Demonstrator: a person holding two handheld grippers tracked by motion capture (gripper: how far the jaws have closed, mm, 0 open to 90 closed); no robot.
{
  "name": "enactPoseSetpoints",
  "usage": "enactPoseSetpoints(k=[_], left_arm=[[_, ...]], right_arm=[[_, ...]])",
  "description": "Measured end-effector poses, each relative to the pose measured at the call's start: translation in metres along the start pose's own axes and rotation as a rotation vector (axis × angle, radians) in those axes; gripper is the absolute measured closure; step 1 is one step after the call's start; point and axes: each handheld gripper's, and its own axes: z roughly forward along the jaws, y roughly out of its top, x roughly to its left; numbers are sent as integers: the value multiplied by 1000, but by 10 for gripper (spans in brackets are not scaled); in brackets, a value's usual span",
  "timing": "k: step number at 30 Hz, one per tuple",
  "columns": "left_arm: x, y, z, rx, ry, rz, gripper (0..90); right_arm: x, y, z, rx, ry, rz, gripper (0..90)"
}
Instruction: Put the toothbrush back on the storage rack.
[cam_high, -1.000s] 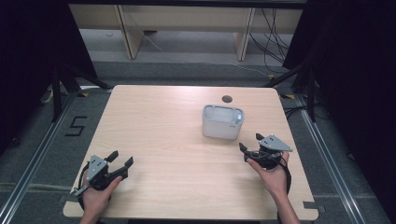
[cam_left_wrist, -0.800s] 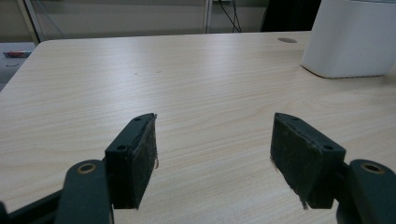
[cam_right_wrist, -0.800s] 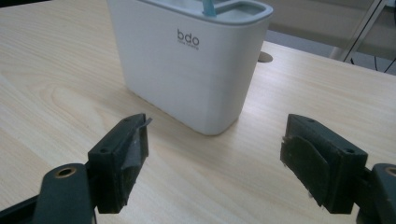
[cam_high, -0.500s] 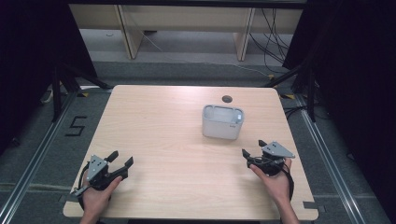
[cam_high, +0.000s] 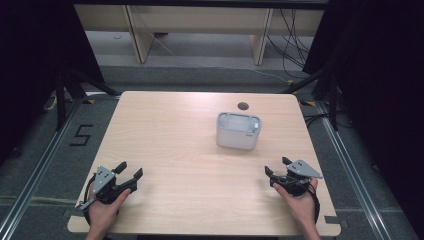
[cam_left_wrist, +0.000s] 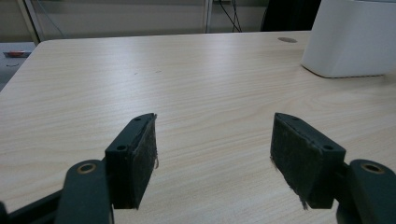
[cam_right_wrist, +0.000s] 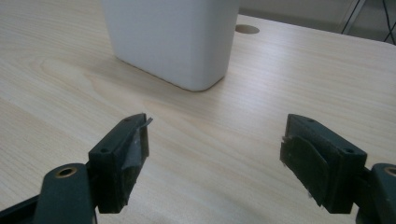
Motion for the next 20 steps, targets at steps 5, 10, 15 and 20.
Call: enactPoseSetpoints(k=[5,10,15,20], left_arm=[[0,0,0,-9,-3,-7,312],[1,0,0,-7,-1,-10,312],[0,0,1,-14,-4,-14,311],[0,0,-1,6,7,-6,311]], right_arm=[[-1,-2,-4,-46,-5,10,250],[-4,-2,-7,-70,-15,16,249],[-6,-4,-7,-83,-25,17,249],[-8,-5,-8,-79,-17,13,248]])
